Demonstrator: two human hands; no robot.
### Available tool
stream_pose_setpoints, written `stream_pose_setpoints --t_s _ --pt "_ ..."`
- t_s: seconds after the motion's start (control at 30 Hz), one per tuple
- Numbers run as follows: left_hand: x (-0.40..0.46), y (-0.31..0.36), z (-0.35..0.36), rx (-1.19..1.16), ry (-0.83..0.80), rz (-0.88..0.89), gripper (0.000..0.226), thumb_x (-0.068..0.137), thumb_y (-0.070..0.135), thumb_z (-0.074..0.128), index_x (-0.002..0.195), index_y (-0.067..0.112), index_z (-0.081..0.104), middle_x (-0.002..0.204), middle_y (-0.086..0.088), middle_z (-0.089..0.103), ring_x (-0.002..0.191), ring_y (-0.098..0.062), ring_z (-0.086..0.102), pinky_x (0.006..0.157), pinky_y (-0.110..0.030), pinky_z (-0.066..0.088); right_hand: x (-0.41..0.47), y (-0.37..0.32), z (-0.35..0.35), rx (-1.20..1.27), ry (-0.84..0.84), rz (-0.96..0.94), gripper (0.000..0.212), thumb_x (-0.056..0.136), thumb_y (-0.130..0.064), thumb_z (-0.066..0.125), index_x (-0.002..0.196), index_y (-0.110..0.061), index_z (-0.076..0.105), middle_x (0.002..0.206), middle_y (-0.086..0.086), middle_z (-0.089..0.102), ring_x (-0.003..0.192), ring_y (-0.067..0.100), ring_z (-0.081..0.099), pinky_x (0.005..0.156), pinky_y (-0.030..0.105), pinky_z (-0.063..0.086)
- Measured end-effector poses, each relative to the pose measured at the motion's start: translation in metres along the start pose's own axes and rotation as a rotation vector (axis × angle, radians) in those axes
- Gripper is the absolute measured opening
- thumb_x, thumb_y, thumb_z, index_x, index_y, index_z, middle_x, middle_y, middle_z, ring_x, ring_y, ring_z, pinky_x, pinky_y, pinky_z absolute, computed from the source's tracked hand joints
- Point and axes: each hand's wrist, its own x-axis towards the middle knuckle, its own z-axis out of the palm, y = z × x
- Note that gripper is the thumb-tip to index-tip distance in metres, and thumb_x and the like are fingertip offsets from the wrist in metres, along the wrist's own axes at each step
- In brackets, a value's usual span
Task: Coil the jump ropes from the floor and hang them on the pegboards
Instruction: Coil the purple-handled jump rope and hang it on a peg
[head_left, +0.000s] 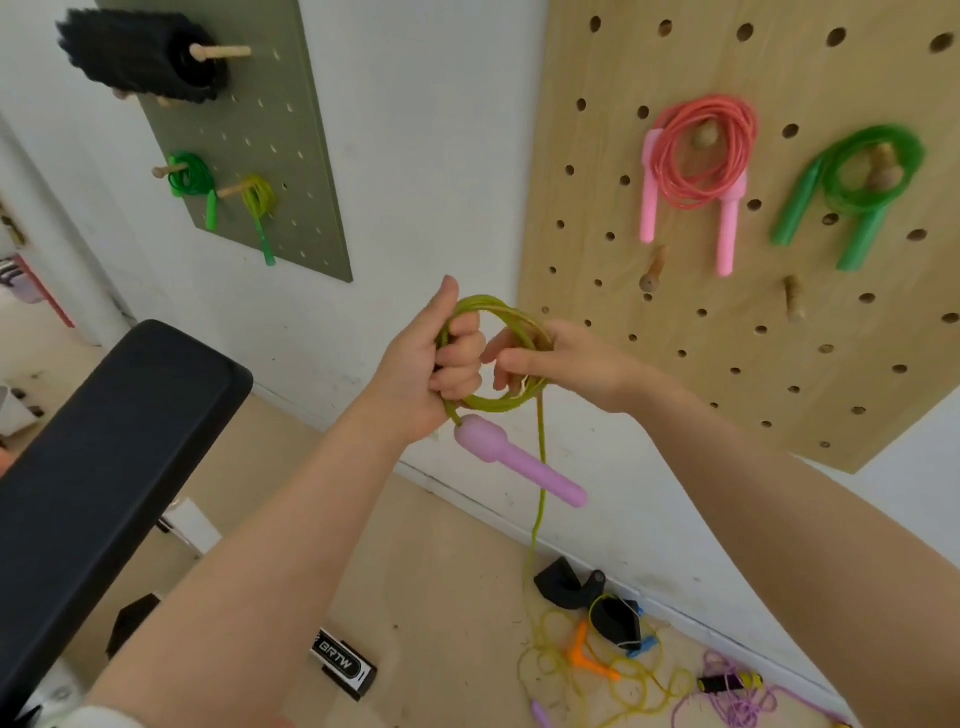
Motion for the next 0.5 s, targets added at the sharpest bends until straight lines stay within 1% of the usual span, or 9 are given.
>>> stream_pose_setpoints --t_s 0.1,0.17,0.2,0.23,0.3,0.37,0.4,0.47,0.5 --pt "-0.003 0.002 -0.022 -0.296 0.145 0.164 0.049 0.093 0.046 0.038 0.051 0.021 0.041 0.037 0.01 0.025 0.024 -0.003 0.02 0.03 -0.015 0.013 -0.002 0.035 -0.001 -0.015 -0.115 0.124 0.007 0.09 -0.014 0.058 0.095 -0.014 0.063 0.084 -0.001 0.065 0.076 0.01 0.06 0.065 0.021 0.044" --pt "-0.005 0.009 -0.037 -0.463 0.181 0.235 0.049 0.095 0.046 0.037 0.054 0.02 0.042 0.038 0.008 0.027 0.024 -0.005 0.023 0.028 -0.015 0.015 -0.006 0.065 -0.001 -0.105 -0.15 0.247 0.008 0.091 -0.013 0.057 0.088 -0.017 0.063 0.085 0.001 0.062 0.081 0.012 0.058 0.074 0.021 0.043" --pt "-0.006 0.012 -0.044 -0.497 0.191 0.253 0.047 0.095 0.045 0.036 0.057 0.019 0.042 0.038 0.008 0.028 0.024 -0.006 0.024 0.027 -0.016 0.017 -0.008 0.081 -0.001 -0.179 -0.124 0.32 0.012 0.091 -0.012 0.054 0.085 -0.019 0.062 0.086 0.002 0.061 0.083 0.014 0.058 0.076 0.021 0.042" --pt "-0.008 0.016 -0.049 -0.494 0.2 0.258 0.045 0.096 0.045 0.035 0.06 0.019 0.041 0.039 0.008 0.029 0.024 -0.006 0.024 0.027 -0.016 0.017 -0.009 0.094 0.0 -0.238 -0.076 0.389 0.016 0.093 -0.011 0.05 0.083 -0.02 0.06 0.086 0.003 0.059 0.084 0.016 0.058 0.075 0.021 0.041" --pt "-0.01 0.018 -0.058 -0.392 0.225 0.233 0.041 0.098 0.041 0.032 0.064 0.019 0.041 0.042 0.009 0.032 0.024 -0.006 0.023 0.028 -0.014 0.016 -0.007 0.102 0.003 -0.193 0.074 0.47 0.022 0.096 -0.011 0.039 0.084 -0.017 0.057 0.076 0.004 0.051 0.074 0.02 0.056 0.071 0.024 0.044" --pt "-0.01 0.018 -0.063 -0.243 0.263 0.203 0.037 0.099 0.034 0.03 0.067 0.018 0.04 0.044 0.008 0.036 0.026 -0.003 0.021 0.03 -0.015 0.017 0.005 0.079 0.006 0.008 0.259 0.419 0.022 0.099 -0.013 0.037 0.084 -0.014 0.054 0.068 0.002 0.042 0.06 0.018 0.048 0.067 0.031 0.052" --pt "-0.01 0.019 -0.065 -0.169 0.28 0.197 0.036 0.099 0.031 0.03 0.067 0.018 0.04 0.046 0.008 0.038 0.027 -0.003 0.021 0.031 -0.015 0.018 0.015 0.056 0.005 0.156 0.353 0.336 0.022 0.1 -0.014 0.037 0.082 -0.015 0.051 0.066 0.001 0.039 0.057 0.016 0.043 0.062 0.03 0.054" --pt "-0.008 0.022 -0.067 -0.012 0.316 0.19 0.034 0.1 0.028 0.03 0.069 0.017 0.039 0.048 0.006 0.044 0.029 -0.005 0.02 0.033 -0.017 0.019 0.032 -0.007 -0.004 0.56 0.468 0.08 0.026 0.101 -0.016 0.035 0.078 -0.016 0.047 0.059 -0.001 0.035 0.05 0.012 0.037 0.05 0.024 0.049" --pt "-0.007 0.024 -0.066 0.059 0.328 0.187 0.034 0.1 0.028 0.03 0.069 0.017 0.039 0.05 0.005 0.047 0.029 -0.006 0.02 0.034 -0.018 0.019 0.038 -0.038 -0.011 0.754 0.47 -0.066 0.026 0.102 -0.019 0.032 0.08 -0.016 0.046 0.054 -0.003 0.035 0.046 0.011 0.037 0.05 0.024 0.046"
